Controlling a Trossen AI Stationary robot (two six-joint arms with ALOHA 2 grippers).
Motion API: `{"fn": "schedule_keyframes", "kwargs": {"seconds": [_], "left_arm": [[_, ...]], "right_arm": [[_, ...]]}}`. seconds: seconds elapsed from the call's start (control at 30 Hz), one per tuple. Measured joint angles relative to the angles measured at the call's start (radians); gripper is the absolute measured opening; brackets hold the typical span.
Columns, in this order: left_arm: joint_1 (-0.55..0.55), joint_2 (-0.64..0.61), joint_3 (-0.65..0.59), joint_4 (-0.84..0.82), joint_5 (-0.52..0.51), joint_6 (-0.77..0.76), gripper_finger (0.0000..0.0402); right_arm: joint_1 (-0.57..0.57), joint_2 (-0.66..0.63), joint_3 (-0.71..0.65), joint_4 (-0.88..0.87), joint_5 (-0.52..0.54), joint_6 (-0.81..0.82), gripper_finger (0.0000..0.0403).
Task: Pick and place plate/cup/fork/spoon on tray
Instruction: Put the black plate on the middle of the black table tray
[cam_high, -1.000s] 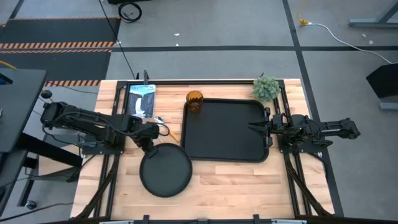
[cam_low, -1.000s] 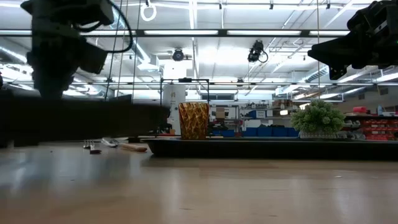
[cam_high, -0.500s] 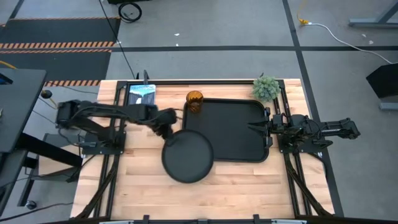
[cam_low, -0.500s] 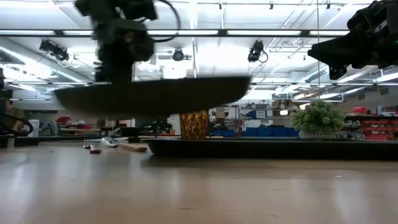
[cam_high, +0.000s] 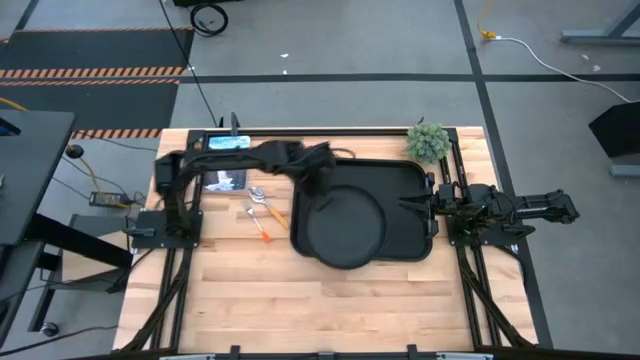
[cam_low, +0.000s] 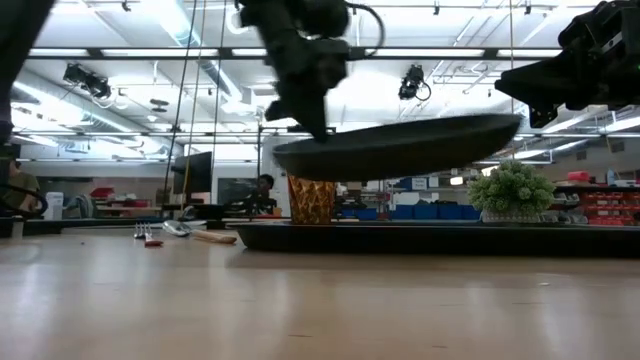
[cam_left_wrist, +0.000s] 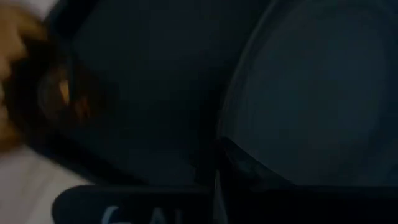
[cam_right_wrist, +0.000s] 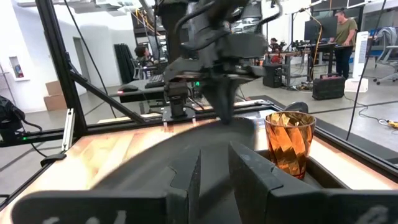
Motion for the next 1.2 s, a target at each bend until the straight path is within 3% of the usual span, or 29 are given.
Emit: {"fn": "schedule_keyframes", "kwargs": {"seconds": [0.2,0.37,0.73,1.07,1.2], "left_arm": [[0.032,0.195,0.255,-0.079,0.001,0.089,0.0014],[0.058,0.302,0.373,-0.103,-0.006,0.120,0.0014],[0.088,0.336,0.359,-0.062,-0.007,0.171,0.0016],[0.063,0.336,0.361,-0.037,-0.026,0.239,0.0088],[0.068,0.309,0.377,-0.157,-0.048,0.297,0.0099]], "right_arm": [[0.000,0.000,0.000,0.000,0.000,0.000,0.0088],[0.000,0.000,0.000,0.000,0.000,0.000,0.0088],[0.000,0.000,0.000,0.009,0.000,0.000,0.0088],[0.000,0.000,0.000,0.014,0.000,0.000,0.0088],[0.000,0.000,0.000,0.014,0.000,0.000,0.0088]]}}
